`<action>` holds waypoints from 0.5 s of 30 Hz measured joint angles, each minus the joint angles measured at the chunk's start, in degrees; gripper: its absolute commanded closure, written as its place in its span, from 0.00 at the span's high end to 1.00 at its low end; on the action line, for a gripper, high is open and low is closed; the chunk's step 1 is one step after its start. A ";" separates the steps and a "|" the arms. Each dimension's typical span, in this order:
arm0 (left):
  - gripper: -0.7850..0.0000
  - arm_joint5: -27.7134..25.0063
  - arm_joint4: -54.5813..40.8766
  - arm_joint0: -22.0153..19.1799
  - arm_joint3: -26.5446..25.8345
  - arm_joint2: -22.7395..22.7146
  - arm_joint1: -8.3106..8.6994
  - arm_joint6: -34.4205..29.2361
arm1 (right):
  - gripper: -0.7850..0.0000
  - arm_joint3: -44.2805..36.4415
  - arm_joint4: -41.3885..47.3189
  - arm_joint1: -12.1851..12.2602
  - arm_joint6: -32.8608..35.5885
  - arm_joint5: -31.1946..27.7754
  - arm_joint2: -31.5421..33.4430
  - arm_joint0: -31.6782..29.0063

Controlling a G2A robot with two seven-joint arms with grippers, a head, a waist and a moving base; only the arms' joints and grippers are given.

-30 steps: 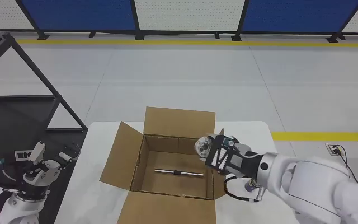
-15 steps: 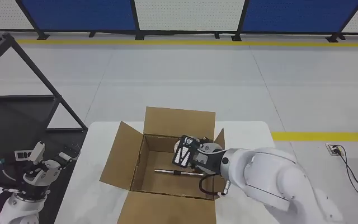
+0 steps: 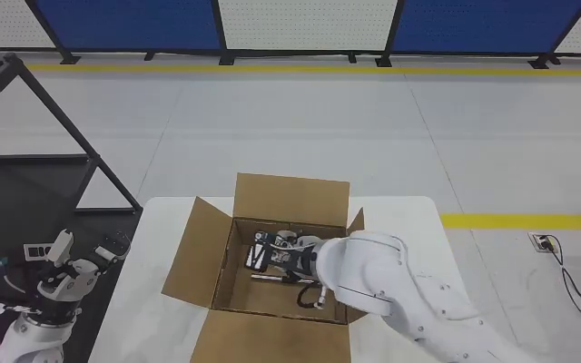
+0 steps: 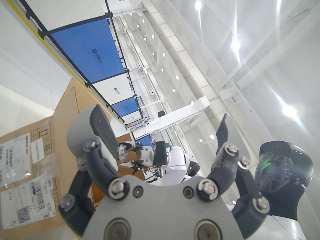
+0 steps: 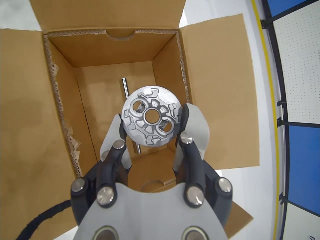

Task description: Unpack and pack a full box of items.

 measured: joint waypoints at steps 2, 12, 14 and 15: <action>1.00 0.00 0.00 0.00 0.00 0.00 0.00 0.00 | 0.00 5.09 1.56 -2.09 -1.98 -0.12 -3.38 2.40; 1.00 0.00 0.00 0.00 0.00 0.00 0.00 0.00 | 0.00 23.83 4.64 -9.10 -8.50 2.64 -10.31 5.49; 1.00 0.00 0.00 0.00 0.00 0.00 0.00 0.00 | 0.00 26.40 4.33 -10.15 -9.27 4.17 -10.90 5.50; 1.00 0.00 0.00 0.00 0.00 0.00 0.00 0.00 | 0.00 27.36 4.23 -10.62 -9.58 4.81 -11.14 5.50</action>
